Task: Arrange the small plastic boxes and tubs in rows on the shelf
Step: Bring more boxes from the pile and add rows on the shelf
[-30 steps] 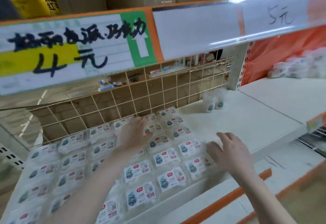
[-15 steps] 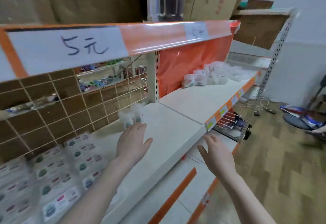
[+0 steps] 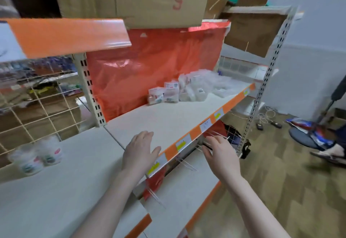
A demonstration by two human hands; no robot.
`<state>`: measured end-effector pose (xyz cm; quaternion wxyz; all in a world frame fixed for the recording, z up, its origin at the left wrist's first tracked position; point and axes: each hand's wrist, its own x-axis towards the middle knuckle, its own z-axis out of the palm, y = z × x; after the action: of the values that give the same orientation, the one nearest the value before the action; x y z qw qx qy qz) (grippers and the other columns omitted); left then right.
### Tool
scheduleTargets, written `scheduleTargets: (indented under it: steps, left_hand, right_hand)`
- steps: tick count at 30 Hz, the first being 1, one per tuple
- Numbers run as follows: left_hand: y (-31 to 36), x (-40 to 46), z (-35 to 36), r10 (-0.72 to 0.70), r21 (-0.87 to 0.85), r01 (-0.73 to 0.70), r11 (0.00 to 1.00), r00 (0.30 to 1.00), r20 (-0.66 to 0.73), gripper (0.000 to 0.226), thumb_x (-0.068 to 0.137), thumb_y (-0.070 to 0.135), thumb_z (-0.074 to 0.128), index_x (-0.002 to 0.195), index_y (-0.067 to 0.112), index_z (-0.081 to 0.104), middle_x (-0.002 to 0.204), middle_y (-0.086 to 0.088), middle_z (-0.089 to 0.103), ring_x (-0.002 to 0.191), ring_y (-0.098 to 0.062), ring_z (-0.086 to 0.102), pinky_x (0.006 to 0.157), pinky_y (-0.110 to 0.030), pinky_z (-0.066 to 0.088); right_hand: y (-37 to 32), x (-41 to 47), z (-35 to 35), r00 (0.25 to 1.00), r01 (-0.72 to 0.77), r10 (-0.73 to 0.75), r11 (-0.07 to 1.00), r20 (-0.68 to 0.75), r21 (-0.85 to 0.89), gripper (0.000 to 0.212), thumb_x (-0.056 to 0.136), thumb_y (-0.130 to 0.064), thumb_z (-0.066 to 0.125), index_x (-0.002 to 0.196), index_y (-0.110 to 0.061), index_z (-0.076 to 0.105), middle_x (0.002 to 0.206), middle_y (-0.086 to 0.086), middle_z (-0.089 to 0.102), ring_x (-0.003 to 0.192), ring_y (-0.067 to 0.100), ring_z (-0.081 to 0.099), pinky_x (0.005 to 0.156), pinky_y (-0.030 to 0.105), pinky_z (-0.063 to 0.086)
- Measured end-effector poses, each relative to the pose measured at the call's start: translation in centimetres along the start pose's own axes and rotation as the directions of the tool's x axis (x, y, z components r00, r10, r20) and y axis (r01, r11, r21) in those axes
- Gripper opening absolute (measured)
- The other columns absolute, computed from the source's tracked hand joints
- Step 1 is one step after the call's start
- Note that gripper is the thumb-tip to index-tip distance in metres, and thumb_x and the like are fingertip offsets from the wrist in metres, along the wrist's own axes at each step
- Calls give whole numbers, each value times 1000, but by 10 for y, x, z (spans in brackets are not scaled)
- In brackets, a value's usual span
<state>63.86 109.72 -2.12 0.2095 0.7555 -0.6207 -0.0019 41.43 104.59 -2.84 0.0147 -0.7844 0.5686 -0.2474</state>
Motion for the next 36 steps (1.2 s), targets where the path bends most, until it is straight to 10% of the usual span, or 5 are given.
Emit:
scheduleTargets:
  steps: [18, 36]
  left_hand:
    - [47, 228, 73, -87, 11, 88, 996, 991, -99, 49, 91, 37, 56, 135, 18, 46, 140, 4, 44, 129, -17, 38, 97, -32, 36]
    - [114, 261, 151, -556, -4, 568, 823, 803, -214, 55, 92, 35, 55, 141, 12, 41, 148, -4, 37, 138, -17, 29, 110, -23, 18]
  right_hand:
    - [109, 257, 77, 999, -16, 11, 991, 38, 133, 41, 95, -30, 47, 132, -12, 48, 126, 8, 52, 116, 25, 46, 90, 35, 38]
    - [149, 366, 147, 946, 247, -312, 874, 93, 419, 39, 77, -28, 70, 110, -13, 58, 103, 11, 51, 91, 33, 54, 61, 34, 42]
